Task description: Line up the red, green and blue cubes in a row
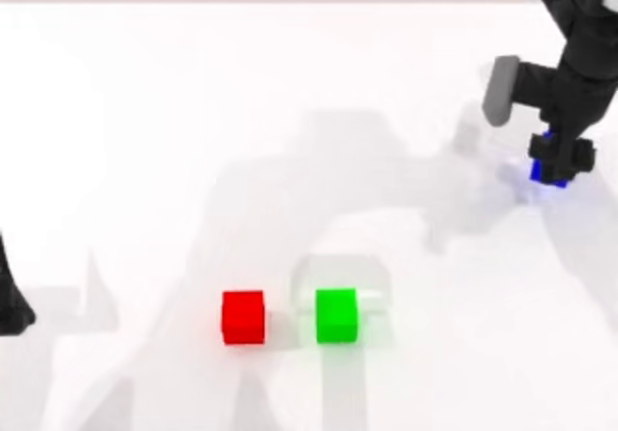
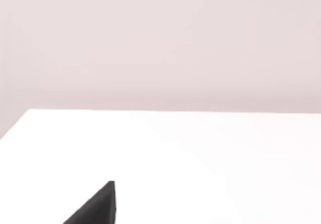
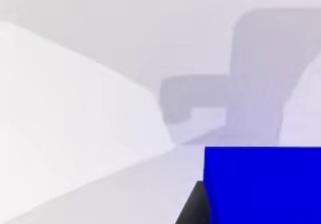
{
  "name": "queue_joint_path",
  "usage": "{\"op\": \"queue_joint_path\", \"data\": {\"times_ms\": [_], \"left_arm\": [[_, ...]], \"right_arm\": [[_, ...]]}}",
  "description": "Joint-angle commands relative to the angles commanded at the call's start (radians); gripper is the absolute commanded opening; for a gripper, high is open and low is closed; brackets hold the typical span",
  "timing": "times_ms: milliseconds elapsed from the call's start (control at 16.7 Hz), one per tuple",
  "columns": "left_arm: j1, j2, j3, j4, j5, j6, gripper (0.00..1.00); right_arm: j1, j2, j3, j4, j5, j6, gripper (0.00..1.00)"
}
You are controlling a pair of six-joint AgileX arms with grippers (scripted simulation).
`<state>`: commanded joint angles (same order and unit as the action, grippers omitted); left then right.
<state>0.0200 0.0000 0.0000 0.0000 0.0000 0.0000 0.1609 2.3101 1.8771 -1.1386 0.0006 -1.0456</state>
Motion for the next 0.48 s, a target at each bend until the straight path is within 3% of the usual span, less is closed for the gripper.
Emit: {"op": "queue_joint_path", "data": {"times_ms": [180,480], "left_arm": [[0.0,0.0,0.0,0.0,0.0,0.0,1.0],[0.0,0.0,0.0,0.0,0.0,0.0,1.0]], "right_arm": [[0.003,-0.025,0.074,-0.104,0.001,0.0,0.0],[-0.001,-0.03,0.088,-0.119,0.001,0.002,0.0]]}}
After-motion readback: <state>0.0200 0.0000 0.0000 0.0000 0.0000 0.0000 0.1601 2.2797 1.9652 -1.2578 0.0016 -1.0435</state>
